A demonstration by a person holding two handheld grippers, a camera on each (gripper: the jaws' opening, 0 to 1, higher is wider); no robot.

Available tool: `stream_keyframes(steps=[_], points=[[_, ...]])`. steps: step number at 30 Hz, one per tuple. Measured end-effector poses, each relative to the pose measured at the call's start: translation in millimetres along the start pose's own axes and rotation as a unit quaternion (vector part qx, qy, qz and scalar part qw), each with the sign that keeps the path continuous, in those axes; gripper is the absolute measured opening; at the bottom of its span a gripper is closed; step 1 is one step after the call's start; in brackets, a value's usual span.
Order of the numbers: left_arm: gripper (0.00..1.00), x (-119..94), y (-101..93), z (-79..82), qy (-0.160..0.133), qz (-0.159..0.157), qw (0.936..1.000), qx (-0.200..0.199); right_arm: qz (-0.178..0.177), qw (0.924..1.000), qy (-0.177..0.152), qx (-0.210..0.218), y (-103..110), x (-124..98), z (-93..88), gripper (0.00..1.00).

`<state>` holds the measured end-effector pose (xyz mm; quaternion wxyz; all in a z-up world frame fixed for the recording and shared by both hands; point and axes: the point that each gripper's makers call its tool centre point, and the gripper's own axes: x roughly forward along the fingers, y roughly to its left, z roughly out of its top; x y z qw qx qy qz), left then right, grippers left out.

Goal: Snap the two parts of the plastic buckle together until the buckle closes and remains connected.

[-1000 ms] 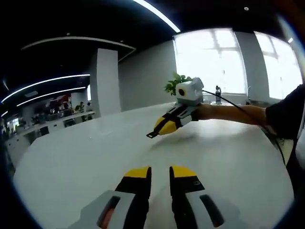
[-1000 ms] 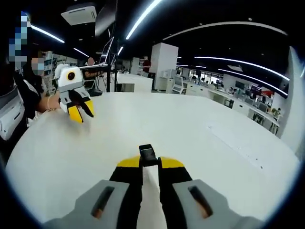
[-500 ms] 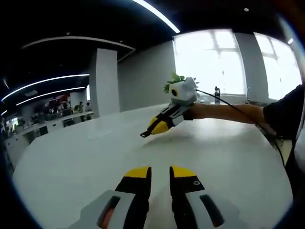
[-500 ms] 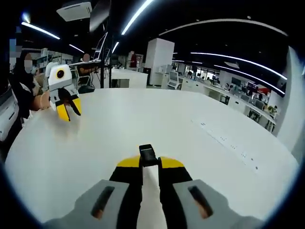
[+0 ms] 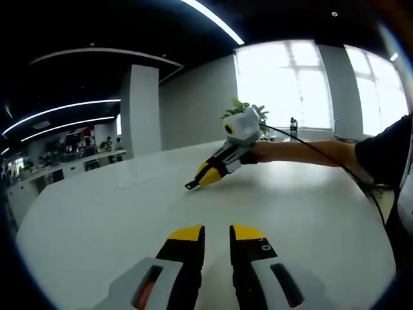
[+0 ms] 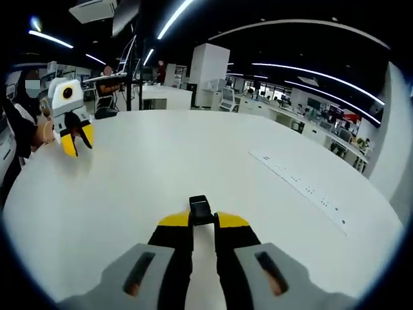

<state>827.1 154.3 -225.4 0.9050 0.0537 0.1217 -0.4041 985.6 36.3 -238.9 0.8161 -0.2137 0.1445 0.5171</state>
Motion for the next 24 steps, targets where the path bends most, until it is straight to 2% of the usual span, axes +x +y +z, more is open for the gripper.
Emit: stream_keyframes(steps=[10,24], points=[[0.14,0.4,0.9,-0.4,0.000,0.000,1.0000,-0.004,-0.008,0.9999,0.003,0.008,-8.7,0.5,-2.8,0.12],[0.14,1.1,1.1,-2.4,0.002,0.002,1.0000,-0.003,-0.011,0.9998,0.006,0.017,-10.3,2.9,-9.4,0.12]])
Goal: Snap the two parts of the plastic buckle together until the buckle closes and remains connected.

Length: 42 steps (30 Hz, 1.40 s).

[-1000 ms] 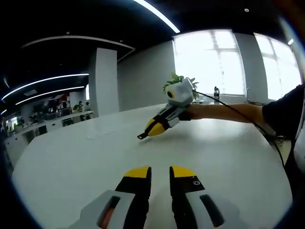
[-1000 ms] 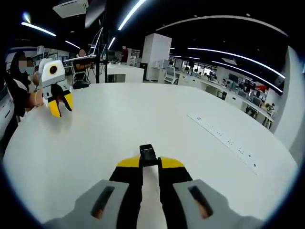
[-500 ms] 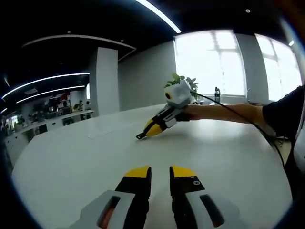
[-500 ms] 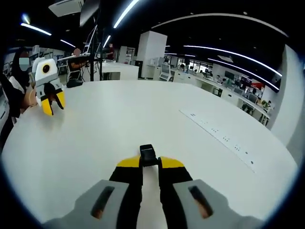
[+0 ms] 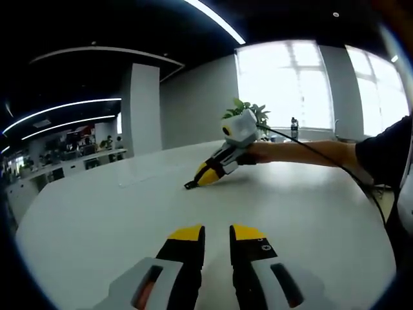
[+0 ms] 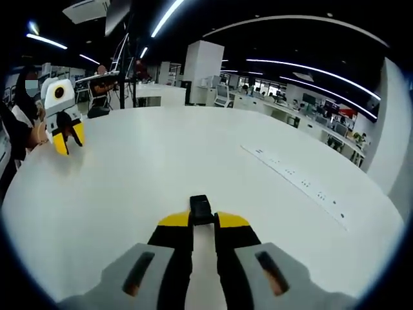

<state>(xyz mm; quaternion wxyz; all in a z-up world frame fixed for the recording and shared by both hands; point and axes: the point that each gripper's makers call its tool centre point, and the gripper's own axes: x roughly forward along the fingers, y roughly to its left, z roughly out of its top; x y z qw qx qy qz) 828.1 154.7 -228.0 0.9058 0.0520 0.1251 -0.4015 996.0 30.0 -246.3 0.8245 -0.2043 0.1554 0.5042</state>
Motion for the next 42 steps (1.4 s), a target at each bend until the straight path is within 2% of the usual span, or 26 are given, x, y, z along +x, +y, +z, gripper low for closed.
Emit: stream_keyframes(steps=[42], points=[[0.14,-1.2,-2.5,1.7,-0.003,-0.006,1.0000,-0.002,-0.012,0.9998,-0.005,0.016,-6.1,3.7,-1.0,0.14]])
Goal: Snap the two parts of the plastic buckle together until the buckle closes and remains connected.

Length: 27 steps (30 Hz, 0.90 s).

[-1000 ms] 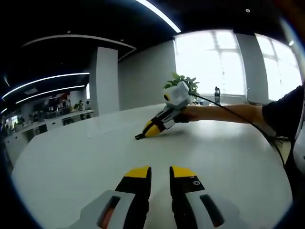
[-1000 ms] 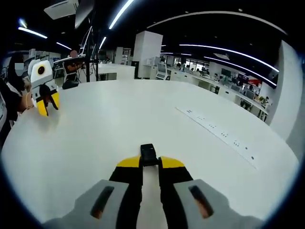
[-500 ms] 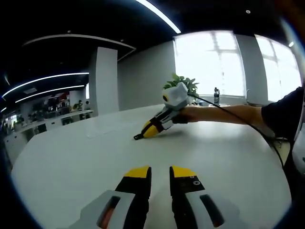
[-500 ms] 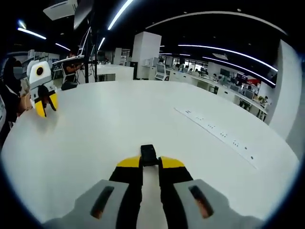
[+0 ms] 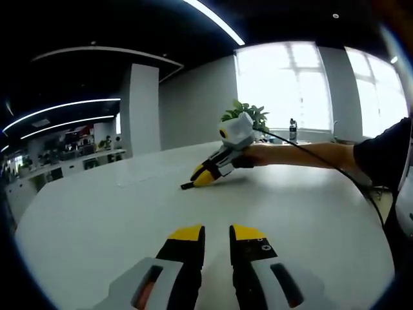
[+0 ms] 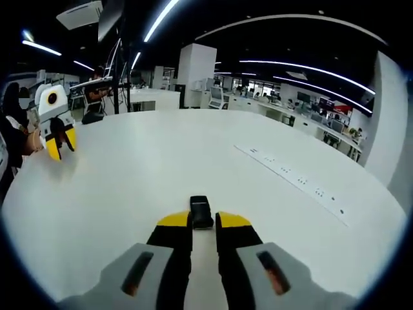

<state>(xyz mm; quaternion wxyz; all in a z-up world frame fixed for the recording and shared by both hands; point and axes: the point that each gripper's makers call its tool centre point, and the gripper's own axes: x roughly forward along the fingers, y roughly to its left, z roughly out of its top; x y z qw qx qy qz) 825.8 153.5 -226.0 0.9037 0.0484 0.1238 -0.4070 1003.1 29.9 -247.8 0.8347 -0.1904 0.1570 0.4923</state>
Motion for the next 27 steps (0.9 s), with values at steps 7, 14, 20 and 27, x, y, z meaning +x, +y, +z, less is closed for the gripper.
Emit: stream_keyframes(steps=[7,14,20,27], points=[[0.14,0.3,-0.4,0.0,0.000,0.000,1.0000,0.000,-0.007,1.0000,0.002,0.000,-4.3,-1.3,-2.1,0.14],[0.14,0.4,-0.7,0.0,0.000,0.000,1.0000,0.000,-0.008,1.0000,-0.001,0.002,-4.6,-2.1,-1.6,0.14],[0.14,0.3,0.8,0.2,0.000,0.002,1.0000,0.000,-0.009,1.0000,-0.002,0.002,-4.9,-2.9,-0.3,0.14],[0.14,0.2,2.0,0.0,0.000,0.004,1.0000,0.000,-0.013,0.9999,-0.006,0.005,-5.9,-6.1,1.1,0.14]])
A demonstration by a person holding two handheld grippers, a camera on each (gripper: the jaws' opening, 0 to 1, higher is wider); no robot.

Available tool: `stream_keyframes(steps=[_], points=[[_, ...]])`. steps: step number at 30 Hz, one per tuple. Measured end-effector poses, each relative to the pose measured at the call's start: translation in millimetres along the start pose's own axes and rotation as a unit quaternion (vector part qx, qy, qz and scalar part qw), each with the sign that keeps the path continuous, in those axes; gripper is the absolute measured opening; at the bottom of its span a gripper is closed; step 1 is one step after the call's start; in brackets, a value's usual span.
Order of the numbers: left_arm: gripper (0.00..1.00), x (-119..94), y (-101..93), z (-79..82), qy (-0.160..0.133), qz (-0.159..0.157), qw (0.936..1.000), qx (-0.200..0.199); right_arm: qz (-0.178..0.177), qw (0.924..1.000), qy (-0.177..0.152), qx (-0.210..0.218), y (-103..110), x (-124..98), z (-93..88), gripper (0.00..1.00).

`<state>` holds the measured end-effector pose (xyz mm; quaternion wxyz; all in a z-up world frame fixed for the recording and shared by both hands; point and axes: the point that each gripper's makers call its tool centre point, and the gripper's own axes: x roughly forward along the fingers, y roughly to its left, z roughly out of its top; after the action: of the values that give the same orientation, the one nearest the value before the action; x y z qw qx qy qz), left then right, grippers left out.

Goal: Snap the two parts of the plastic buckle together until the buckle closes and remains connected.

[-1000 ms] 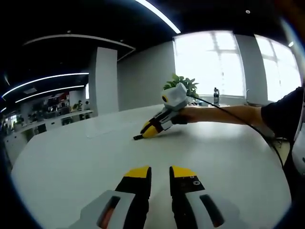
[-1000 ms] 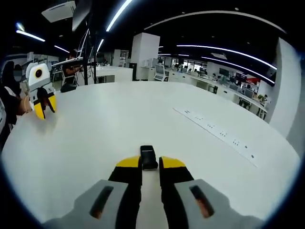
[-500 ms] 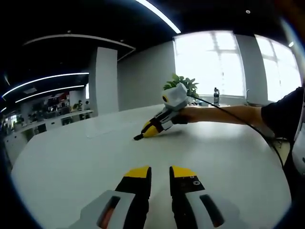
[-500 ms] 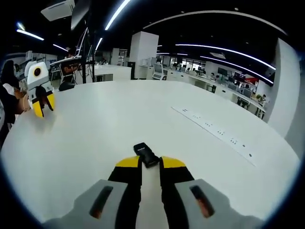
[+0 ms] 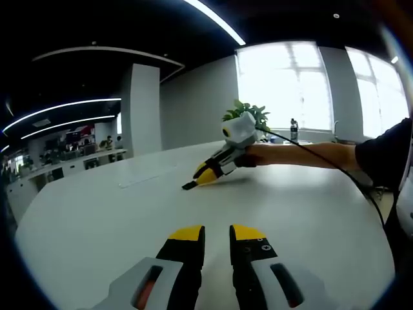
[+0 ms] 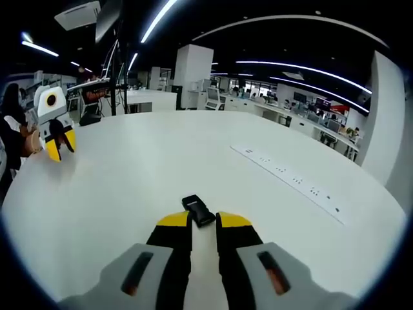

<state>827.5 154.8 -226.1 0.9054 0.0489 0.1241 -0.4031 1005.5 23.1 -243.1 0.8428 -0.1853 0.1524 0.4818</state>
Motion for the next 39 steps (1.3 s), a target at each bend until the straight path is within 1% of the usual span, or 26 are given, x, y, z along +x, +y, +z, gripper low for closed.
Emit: stream_keyframes(steps=[9,20,29,39], points=[[0.14,0,5.8,-2.5,0.005,0.010,0.9999,-0.003,-0.005,0.9999,-0.010,0.005,2,-9,2.8,0.14],[0.14,-3,16.0,-5.6,0.010,0.029,0.9995,-0.008,-0.006,0.9998,-0.020,0.007,14,-20,6.0,0.14],[0.14,-6,22.8,-5.2,0.011,0.041,0.9990,-0.011,-0.011,0.9992,-0.028,0.025,21,-29,5.7,0.14],[0.14,-8,26.6,-6.0,0.015,0.052,0.9985,-0.009,-0.011,0.9981,-0.045,0.042,34,-36,8.3,0.13]])
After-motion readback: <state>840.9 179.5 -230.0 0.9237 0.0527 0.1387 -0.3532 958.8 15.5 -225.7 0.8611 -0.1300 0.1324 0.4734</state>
